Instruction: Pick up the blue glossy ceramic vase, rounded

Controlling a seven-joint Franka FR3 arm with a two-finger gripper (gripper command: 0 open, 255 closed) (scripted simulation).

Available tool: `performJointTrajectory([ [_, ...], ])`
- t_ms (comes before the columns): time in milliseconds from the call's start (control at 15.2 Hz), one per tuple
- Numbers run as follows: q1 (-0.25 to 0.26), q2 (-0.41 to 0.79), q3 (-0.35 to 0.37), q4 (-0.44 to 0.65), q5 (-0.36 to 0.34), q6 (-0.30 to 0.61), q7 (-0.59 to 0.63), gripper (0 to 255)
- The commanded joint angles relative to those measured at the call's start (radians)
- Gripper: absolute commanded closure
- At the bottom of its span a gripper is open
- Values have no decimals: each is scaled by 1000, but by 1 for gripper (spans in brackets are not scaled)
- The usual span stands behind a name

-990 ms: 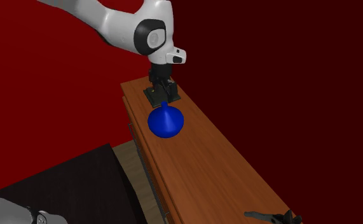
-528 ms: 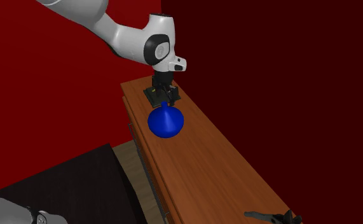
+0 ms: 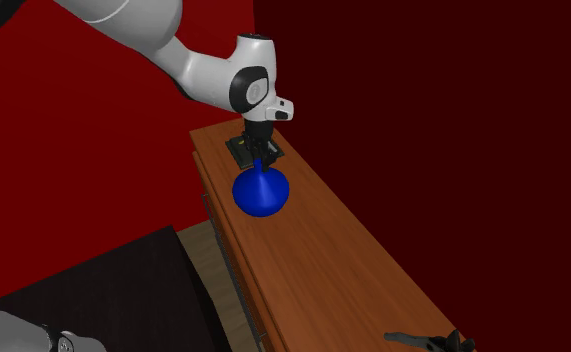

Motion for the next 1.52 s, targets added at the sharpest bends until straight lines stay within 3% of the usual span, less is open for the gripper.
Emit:
performJointTrajectory([
  [0,0,1,0,0,0,1,0,255],
  [396,0,0,0,-1,0,1,0,255],
  [1452,-16,-130,21,39,46,-166,-29,255],
])
